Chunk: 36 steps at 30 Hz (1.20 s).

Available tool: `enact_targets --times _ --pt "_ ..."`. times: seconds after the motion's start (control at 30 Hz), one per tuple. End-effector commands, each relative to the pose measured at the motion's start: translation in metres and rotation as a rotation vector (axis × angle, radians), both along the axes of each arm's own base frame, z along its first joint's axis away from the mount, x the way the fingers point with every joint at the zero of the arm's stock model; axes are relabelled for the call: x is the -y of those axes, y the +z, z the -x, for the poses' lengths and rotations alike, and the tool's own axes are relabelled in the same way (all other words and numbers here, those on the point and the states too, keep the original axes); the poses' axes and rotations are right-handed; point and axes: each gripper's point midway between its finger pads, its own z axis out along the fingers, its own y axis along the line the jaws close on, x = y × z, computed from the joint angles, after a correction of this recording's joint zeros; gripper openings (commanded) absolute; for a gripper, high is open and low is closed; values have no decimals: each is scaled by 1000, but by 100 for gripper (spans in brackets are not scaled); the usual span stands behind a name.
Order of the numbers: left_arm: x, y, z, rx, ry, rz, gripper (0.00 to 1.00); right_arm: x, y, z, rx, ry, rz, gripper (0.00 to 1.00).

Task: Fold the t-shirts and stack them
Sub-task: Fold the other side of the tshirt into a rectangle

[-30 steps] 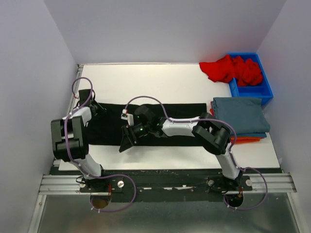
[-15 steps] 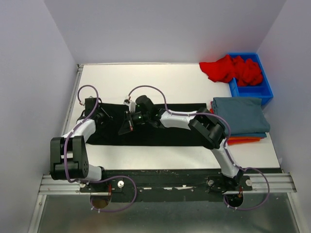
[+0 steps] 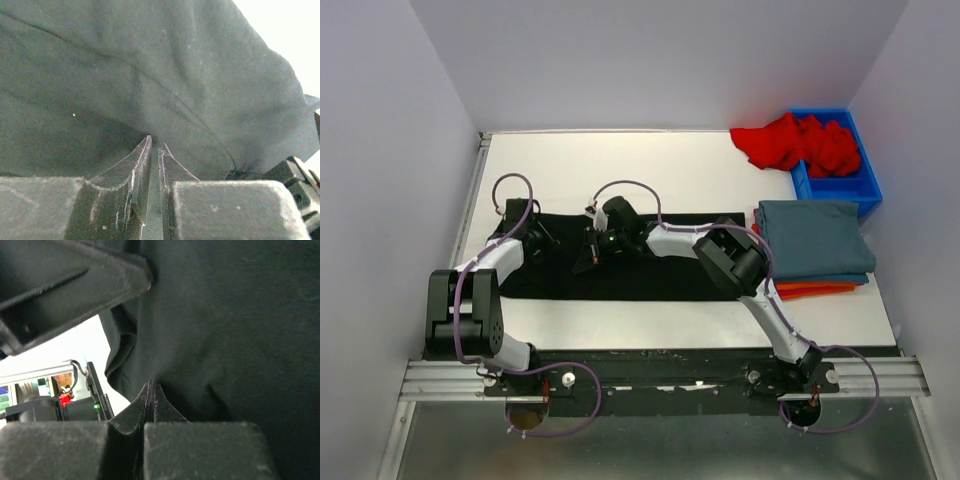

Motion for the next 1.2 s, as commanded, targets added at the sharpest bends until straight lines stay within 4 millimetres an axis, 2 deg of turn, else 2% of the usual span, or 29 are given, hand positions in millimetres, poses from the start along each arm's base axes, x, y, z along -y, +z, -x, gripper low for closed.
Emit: enact_targets --times 0.0,0.27,0.37,0.53,0.6,0.7,0.87,0.93,1.0,1.07,1.1,1.17 --pt "-2 -8 22 -94 -3 -42 21 4 -17 3 -68 -10 76 1" --pt "-7 -13 64 -177 53 -52 19 5 -23 4 -93 -14 99 1" --pt "-22 -19 83 -252 131 -112 19 5 -21 4 -92 -15 98 1" --pt "-21 -20 107 -282 194 -90 19 5 -17 5 -90 -12 94 1" --pt "-34 -14 121 -306 266 -142 19 6 -17 6 -92 -10 94 1" --pt "-63 0 148 -340 446 -261 22 6 -12 7 -91 -6 88 1" --pt "-80 21 179 -346 673 -302 22 7 -7 8 -84 -4 80 1" --pt "-86 31 182 -314 722 -309 25 7 -6 8 -85 -2 77 1" --pt "-88 40 178 -266 715 -314 28 6 -5 9 -86 3 66 1" --pt "-84 46 163 -205 657 -290 33 5 -1 10 -81 9 51 1" --pt "-84 49 160 -196 650 -285 34 6 1 10 -74 11 44 1" --pt "-79 54 143 -138 575 -267 34 6 10 9 -46 11 26 1"
